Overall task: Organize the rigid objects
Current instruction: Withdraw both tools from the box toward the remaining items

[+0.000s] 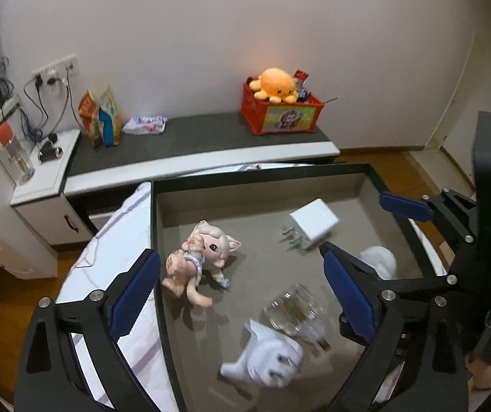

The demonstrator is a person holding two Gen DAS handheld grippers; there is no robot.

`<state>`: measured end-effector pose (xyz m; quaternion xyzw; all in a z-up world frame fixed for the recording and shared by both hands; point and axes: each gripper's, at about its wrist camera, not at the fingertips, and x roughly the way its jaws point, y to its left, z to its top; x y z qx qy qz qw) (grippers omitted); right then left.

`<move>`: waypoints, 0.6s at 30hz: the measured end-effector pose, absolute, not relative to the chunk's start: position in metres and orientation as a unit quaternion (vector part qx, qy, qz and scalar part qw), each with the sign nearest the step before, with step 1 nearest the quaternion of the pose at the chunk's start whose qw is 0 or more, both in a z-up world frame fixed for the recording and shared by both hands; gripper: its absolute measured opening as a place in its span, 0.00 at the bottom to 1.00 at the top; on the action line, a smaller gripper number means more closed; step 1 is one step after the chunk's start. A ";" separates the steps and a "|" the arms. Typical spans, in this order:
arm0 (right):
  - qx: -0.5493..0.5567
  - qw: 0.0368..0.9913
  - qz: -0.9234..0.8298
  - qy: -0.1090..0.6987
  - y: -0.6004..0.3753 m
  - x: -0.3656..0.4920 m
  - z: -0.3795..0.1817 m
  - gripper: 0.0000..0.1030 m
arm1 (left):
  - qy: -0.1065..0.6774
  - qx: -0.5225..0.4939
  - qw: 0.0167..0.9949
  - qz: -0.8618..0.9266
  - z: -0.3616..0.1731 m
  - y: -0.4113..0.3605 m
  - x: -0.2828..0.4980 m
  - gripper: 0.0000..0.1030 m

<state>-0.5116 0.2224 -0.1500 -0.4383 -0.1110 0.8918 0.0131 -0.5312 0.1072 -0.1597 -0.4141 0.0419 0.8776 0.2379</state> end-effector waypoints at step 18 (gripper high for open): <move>-0.376 -0.026 0.925 -0.046 0.225 -0.338 -0.099 0.76 | 0.036 -0.331 0.215 0.918 -0.109 0.021 -0.363 1.00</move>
